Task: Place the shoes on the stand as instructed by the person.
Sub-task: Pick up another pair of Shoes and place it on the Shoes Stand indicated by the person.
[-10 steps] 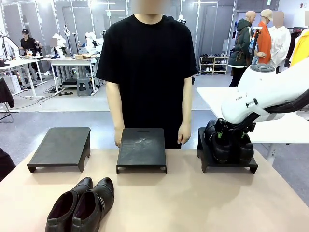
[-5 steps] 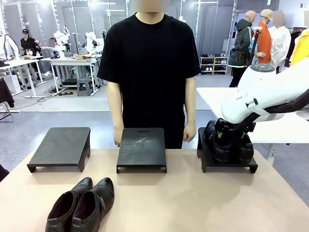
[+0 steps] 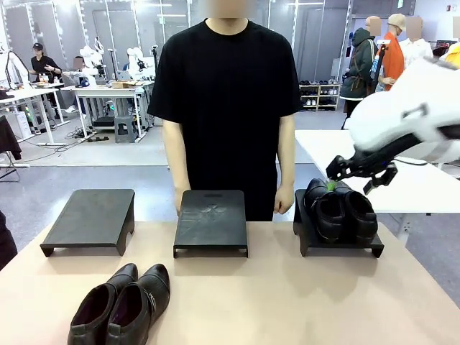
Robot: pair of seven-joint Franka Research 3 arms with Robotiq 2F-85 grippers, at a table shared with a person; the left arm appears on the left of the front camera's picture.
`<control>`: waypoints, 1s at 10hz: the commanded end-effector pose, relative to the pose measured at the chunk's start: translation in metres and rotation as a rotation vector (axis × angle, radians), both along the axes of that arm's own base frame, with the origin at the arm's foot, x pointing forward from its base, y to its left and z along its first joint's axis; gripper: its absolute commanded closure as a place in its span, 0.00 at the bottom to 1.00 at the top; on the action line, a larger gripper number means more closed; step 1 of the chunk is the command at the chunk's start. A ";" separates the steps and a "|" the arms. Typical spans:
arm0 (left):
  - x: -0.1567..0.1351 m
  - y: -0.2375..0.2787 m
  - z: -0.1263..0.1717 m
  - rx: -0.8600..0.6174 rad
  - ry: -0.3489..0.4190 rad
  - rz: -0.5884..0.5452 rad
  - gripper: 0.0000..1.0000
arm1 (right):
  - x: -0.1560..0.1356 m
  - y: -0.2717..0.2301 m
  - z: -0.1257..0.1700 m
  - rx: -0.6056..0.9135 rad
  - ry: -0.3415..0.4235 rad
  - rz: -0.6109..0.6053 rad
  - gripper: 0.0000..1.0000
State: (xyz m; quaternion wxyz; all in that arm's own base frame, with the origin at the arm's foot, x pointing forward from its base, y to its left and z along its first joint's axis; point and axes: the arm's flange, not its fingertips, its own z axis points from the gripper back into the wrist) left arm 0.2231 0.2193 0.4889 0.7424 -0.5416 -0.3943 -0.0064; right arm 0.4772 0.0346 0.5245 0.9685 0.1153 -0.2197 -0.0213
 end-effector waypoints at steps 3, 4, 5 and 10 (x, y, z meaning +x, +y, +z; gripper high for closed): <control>0.001 0.002 0.001 0.003 -0.032 -0.010 0.00 | -0.116 -0.078 0.008 0.364 0.076 0.136 0.00; 0.001 0.002 0.001 0.003 -0.032 -0.010 0.00 | -0.140 -0.103 -0.003 0.494 0.100 0.165 0.00; 0.001 0.002 0.001 0.003 -0.032 -0.010 0.00 | -0.161 -0.128 -0.019 0.639 0.111 0.226 0.00; 0.001 0.002 0.001 0.003 -0.032 -0.010 0.00 | -0.238 -0.213 -0.126 1.082 0.016 0.213 0.00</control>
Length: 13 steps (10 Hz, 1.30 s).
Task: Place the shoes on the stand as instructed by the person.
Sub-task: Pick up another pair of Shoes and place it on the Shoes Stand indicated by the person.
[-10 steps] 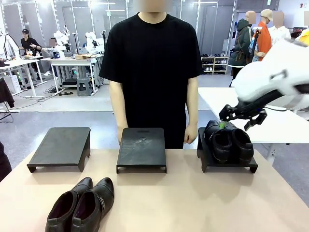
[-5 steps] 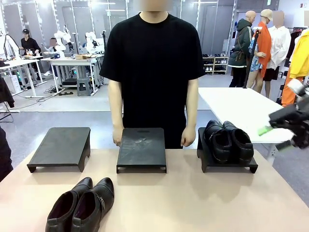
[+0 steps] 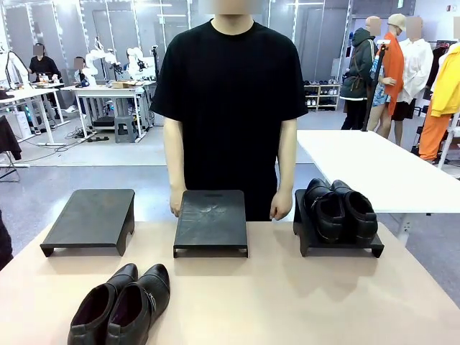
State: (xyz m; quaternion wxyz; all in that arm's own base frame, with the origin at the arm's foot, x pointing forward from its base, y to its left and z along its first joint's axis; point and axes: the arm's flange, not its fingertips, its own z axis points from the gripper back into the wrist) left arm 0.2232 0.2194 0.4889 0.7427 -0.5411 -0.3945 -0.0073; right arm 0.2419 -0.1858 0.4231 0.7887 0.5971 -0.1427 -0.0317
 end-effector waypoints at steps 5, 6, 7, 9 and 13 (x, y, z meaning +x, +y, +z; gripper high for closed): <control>0.001 0.002 0.001 0.001 -0.031 -0.009 0.00 | -0.009 -0.019 -0.040 0.090 -0.036 -0.040 0.00; 0.001 0.002 0.001 0.001 -0.031 -0.009 0.00 | -0.009 -0.019 -0.040 0.090 -0.036 -0.040 0.00; 0.001 0.002 0.001 0.001 -0.031 -0.009 0.00 | -0.009 -0.019 -0.040 0.090 -0.036 -0.040 0.00; 0.001 0.002 0.001 0.001 -0.031 -0.009 0.00 | -0.009 -0.019 -0.040 0.090 -0.036 -0.040 0.00; 0.001 0.002 0.001 0.001 -0.031 -0.009 0.00 | -0.009 -0.019 -0.040 0.090 -0.036 -0.040 0.00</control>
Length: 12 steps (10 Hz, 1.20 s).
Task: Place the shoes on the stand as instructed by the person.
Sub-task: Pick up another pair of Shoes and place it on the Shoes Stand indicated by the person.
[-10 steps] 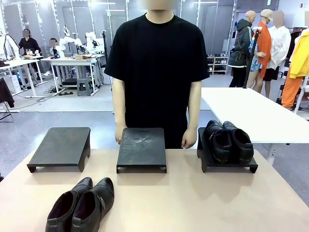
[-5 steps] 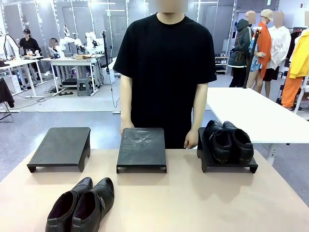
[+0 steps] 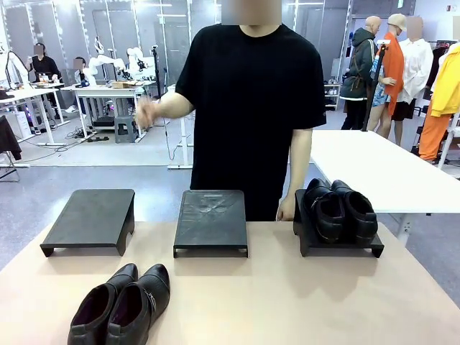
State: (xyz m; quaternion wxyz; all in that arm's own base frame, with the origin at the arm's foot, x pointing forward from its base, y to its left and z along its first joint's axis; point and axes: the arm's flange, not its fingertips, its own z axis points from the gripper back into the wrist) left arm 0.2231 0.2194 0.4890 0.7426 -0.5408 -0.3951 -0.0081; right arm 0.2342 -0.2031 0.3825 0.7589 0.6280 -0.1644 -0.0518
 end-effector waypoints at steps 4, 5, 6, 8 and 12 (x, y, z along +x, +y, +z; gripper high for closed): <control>0.001 0.002 0.001 0.000 -0.029 -0.009 0.00 | -0.001 -0.001 0.001 0.000 -0.016 0.010 0.00; 0.001 0.002 0.001 0.000 -0.029 -0.009 0.00 | -0.001 -0.001 0.001 0.000 -0.016 0.010 0.00; 0.001 0.002 0.001 0.000 -0.029 -0.009 0.00 | -0.001 -0.001 0.001 0.000 -0.016 0.010 0.00; 0.001 0.002 0.001 0.000 -0.029 -0.009 0.00 | -0.001 -0.001 0.001 0.000 -0.016 0.010 0.00; 0.000 -0.013 0.013 0.018 -0.001 0.042 0.00 | -0.001 -0.001 0.001 0.000 -0.016 0.010 0.00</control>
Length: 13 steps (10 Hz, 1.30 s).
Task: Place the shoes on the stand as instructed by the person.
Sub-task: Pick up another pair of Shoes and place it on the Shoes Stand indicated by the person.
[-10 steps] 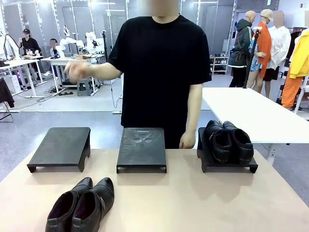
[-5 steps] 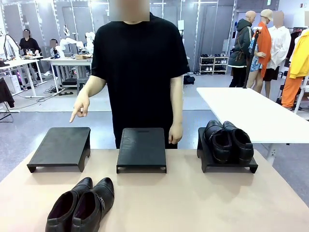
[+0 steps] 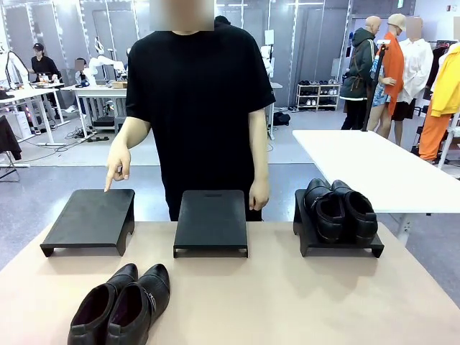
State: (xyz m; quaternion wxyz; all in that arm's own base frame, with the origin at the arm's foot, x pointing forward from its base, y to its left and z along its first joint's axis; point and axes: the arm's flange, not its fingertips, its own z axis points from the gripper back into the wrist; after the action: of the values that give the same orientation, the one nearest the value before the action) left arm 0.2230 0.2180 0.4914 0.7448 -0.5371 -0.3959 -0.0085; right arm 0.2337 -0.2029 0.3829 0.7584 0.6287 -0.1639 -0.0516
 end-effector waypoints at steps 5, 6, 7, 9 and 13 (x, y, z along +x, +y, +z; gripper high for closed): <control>0.002 -0.156 0.053 0.302 0.136 -0.133 0.00 | -0.001 -0.002 0.001 -0.001 -0.016 0.009 0.00; 0.004 -0.196 0.046 0.326 0.182 -0.196 0.00 | -0.001 -0.002 0.001 -0.001 -0.016 0.009 0.00; 0.009 -0.225 0.040 0.367 0.218 -0.253 0.00 | -0.001 -0.002 0.001 -0.001 -0.016 0.009 0.00; 0.006 -0.275 0.030 0.488 0.259 -0.343 0.00 | -0.001 -0.002 0.001 -0.001 -0.016 0.009 0.00; 0.000 -0.325 -0.022 0.726 0.382 -0.261 0.00 | -0.001 -0.002 0.001 -0.001 -0.016 0.009 0.00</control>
State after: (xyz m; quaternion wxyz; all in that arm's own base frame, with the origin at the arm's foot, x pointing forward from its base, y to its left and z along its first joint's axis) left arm 0.2646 -0.1023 0.5358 0.9280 -0.3031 -0.1419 -0.1639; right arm 0.2343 -0.2023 0.3824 0.7587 0.6290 -0.1613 -0.0515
